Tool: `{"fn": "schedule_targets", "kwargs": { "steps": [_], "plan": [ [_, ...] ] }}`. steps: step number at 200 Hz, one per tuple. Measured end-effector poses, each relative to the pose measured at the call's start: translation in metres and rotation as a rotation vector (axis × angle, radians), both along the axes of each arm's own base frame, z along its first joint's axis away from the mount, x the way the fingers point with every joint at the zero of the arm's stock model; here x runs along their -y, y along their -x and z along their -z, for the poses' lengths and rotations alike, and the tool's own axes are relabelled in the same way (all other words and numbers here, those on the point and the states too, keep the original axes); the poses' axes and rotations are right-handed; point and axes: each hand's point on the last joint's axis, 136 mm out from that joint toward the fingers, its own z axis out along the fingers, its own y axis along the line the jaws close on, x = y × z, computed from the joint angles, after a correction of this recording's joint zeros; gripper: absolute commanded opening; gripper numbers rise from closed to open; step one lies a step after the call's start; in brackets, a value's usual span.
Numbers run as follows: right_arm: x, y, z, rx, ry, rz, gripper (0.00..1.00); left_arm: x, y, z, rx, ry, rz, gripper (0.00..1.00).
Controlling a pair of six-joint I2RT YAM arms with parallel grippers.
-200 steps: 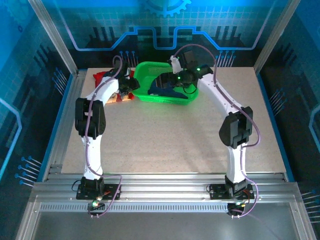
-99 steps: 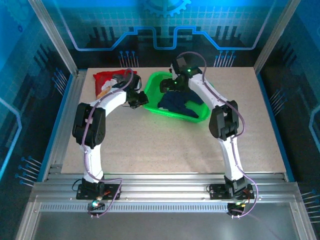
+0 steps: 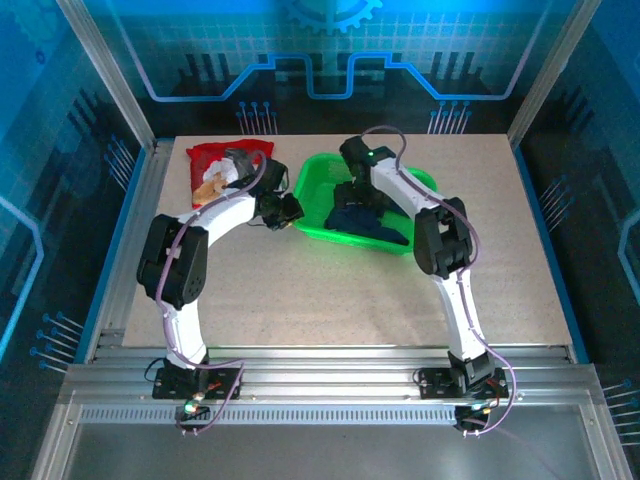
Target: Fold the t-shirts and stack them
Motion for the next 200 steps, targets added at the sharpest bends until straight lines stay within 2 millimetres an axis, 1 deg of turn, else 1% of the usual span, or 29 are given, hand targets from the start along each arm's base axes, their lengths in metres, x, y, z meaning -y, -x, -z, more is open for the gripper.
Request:
{"fn": "schedule_targets", "kwargs": {
  "steps": [32,45,59,69,73,77,81,85,88,93,95,103,109,117,120,131,134,151,164,174,180,184,185,189,190,193,196,198,200],
  "plan": [
    [0.010,0.030,-0.021,0.003,0.002,0.001,0.97,0.017,0.010,-0.007,-0.011,0.041,-0.030,0.14],
    [0.012,0.038,-0.022,0.000,-0.005,0.009,0.93,0.023,0.013,-0.008,-0.015,0.051,-0.036,0.14],
    [0.015,0.045,-0.015,-0.017,-0.006,0.017,0.82,0.033,0.015,-0.010,-0.016,0.067,-0.035,0.14],
    [0.015,0.048,-0.006,-0.033,-0.012,0.036,0.76,0.039,0.017,-0.011,-0.013,0.074,-0.030,0.15],
    [0.016,0.049,-0.003,-0.041,-0.012,0.033,0.71,0.042,0.017,-0.011,-0.012,0.078,-0.028,0.15],
    [0.016,0.050,0.001,-0.051,-0.016,0.045,0.68,0.045,0.018,-0.012,-0.011,0.081,-0.025,0.15],
    [0.017,0.051,0.004,-0.059,-0.019,0.051,0.61,0.048,0.019,-0.012,-0.009,0.083,-0.019,0.15],
    [0.018,0.051,0.006,-0.064,-0.018,0.053,0.57,0.051,0.020,-0.013,-0.008,0.086,-0.016,0.15],
    [0.020,0.050,0.008,-0.068,-0.016,0.057,0.52,0.053,0.021,-0.013,-0.007,0.089,-0.013,0.15],
    [0.021,0.050,0.010,-0.072,-0.019,0.068,0.46,0.056,0.022,-0.013,-0.006,0.093,-0.006,0.16],
    [0.022,0.049,0.011,-0.073,-0.017,0.068,0.41,0.058,0.022,-0.013,-0.004,0.099,-0.004,0.16],
    [0.025,0.047,0.012,-0.073,-0.019,0.080,0.33,0.061,0.023,-0.013,0.000,0.109,0.000,0.16],
    [0.028,0.046,0.012,-0.071,-0.023,0.090,0.24,0.063,0.024,-0.012,0.000,0.119,0.001,0.17],
    [0.032,0.042,0.012,-0.067,-0.030,0.103,0.16,0.066,0.025,-0.010,-0.004,0.133,0.003,0.19],
    [0.034,0.040,0.011,-0.065,-0.038,0.116,0.11,0.066,0.026,-0.009,-0.004,0.139,0.006,0.20],
    [0.040,0.035,0.011,-0.059,-0.052,0.133,0.00,0.068,0.026,-0.007,0.002,0.152,0.013,0.27],
    [0.042,0.034,0.011,-0.058,-0.054,0.134,0.00,0.069,0.026,-0.006,0.004,0.156,0.015,0.29],
    [0.054,0.025,0.006,-0.038,-0.076,0.163,0.00,0.075,0.030,-0.009,0.012,0.204,0.041,0.50],
    [0.062,0.018,-0.007,-0.004,-0.102,0.181,0.00,0.080,0.032,-0.021,0.034,0.244,0.062,0.65],
    [0.066,0.013,-0.023,0.033,-0.126,0.184,0.00,0.082,0.032,-0.034,0.064,0.267,0.077,0.72],
    [0.067,0.010,-0.037,0.061,-0.146,0.182,0.00,0.083,0.031,-0.044,0.086,0.284,0.085,0.75],
    [0.067,0.008,-0.050,0.087,-0.165,0.176,0.00,0.082,0.030,-0.051,0.102,0.294,0.092,0.77],
    [0.067,0.008,-0.050,0.087,-0.165,0.176,0.00,0.082,0.030,-0.054,0.108,0.296,0.092,0.78],
    [0.066,0.006,-0.066,0.118,-0.187,0.167,0.00,0.081,0.029,-0.060,0.120,0.306,0.091,0.85],
    [0.066,0.006,-0.066,0.118,-0.187,0.167,0.00,0.081,0.029,-0.063,0.126,0.309,0.093,0.85],
    [0.065,0.003,-0.079,0.147,-0.204,0.161,0.00,0.079,0.028,-0.069,0.141,0.314,0.095,0.86],
    [0.064,0.002,-0.086,0.160,-0.211,0.154,0.00,0.078,0.027,-0.074,0.150,0.322,0.090,0.87],
    [0.061,0.000,-0.102,0.192,-0.232,0.145,0.00,0.075,0.027,-0.081,0.169,0.324,0.097,0.88],
    [0.061,0.000,-0.102,0.192,-0.232,0.145,0.00,0.075,0.026,-0.083,0.173,0.326,0.096,0.90]
  ]
}}
